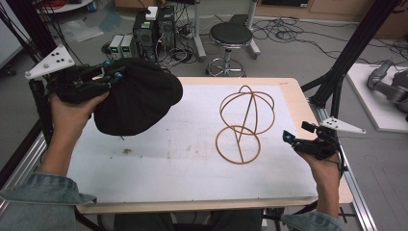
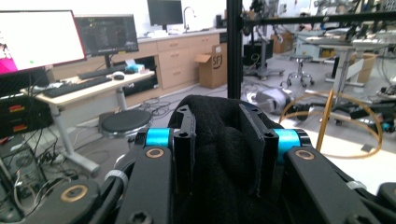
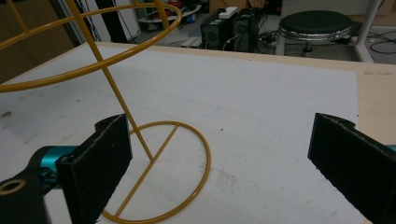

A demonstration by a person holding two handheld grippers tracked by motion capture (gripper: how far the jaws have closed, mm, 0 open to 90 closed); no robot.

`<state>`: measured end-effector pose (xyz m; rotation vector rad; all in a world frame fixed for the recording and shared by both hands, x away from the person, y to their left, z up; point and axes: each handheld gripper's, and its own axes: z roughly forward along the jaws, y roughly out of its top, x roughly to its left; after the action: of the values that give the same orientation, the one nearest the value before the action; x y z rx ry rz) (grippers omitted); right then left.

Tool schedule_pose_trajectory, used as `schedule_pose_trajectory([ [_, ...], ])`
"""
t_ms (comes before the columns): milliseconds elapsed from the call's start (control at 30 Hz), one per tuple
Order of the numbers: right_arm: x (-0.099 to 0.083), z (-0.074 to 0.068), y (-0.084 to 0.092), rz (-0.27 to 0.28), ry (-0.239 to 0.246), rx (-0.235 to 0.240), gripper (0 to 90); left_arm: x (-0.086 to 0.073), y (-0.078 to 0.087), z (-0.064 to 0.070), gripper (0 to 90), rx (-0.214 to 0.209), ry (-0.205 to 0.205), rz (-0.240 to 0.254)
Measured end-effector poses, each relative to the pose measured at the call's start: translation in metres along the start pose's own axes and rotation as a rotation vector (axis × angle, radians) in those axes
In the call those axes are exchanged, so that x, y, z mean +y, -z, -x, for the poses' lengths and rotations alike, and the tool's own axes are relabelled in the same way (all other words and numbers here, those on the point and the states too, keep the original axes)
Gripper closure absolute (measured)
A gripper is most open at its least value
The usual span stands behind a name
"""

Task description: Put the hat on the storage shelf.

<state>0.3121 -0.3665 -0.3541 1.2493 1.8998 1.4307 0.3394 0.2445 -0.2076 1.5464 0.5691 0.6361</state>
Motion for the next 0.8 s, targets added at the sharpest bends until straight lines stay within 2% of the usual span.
schedule_pose_trajectory([
  [133,0.0,0.0,0.0,0.001,-0.002,0.003,5.9,0.009,-0.008,-0.001,68.5,-0.02,0.006,0.033],
  [333,0.0,0.0,0.0,0.005,-0.003,0.005,5.9,0.026,-0.021,0.002,68.5,-0.051,-0.017,0.065],
  [667,-0.001,0.002,0.001,0.009,-0.008,0.009,5.9,0.042,-0.04,0.007,68.5,-0.101,0.006,0.108],
  [800,-0.001,0.002,0.003,0.015,-0.014,0.014,5.9,0.048,-0.051,0.012,68.5,-0.135,0.014,0.134],
])
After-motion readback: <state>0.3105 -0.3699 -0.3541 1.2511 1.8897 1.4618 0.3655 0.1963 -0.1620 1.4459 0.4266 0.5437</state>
